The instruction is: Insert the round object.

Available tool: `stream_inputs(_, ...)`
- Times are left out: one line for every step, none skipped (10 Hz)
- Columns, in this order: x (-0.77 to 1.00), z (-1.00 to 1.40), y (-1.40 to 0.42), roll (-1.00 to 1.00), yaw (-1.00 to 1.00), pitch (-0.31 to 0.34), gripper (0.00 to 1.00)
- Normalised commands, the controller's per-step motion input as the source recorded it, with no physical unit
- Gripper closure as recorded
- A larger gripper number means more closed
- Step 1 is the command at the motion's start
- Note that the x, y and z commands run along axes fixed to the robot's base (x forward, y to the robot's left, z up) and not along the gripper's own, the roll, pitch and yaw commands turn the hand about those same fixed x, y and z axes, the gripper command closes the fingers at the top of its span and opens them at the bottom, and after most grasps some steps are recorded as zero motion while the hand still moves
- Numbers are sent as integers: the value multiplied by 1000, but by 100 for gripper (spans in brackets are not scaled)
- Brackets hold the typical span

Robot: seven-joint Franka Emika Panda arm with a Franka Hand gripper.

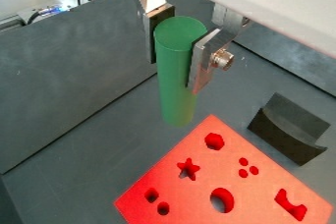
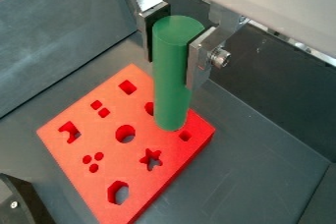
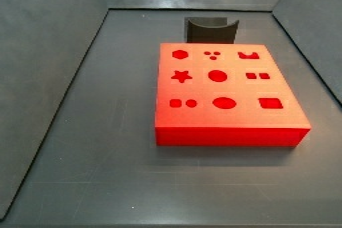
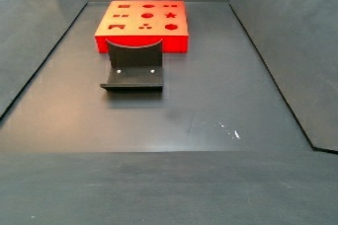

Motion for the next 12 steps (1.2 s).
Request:
stream_inputs(474, -191, 217, -410, -103, -6, 100)
stream_inputs(740, -26, 166, -500, -23, -41, 100)
stream_inputs(726, 0, 129, -500, -60, -43, 100)
stream_inputs(946, -249, 106, -393, -9, -46, 100)
stream_inputs(1000, -526, 0, -260, 0, -26, 100)
stream_inputs(1000, -617, 0, -4, 0, -36, 100)
stream_inputs(1000, -634, 0, 0, 0, -44, 100)
stream_inputs(1000, -623, 0, 0, 0, -41, 100)
stream_inputs(1000, -569, 0, 0, -6, -30, 100)
stream_inputs(1000, -477, 40, 77, -31, -24, 100)
stream_inputs(1000, -311, 37, 349, -43, 0, 100)
stream_inputs(1000, -206, 0, 500, -37, 0, 100)
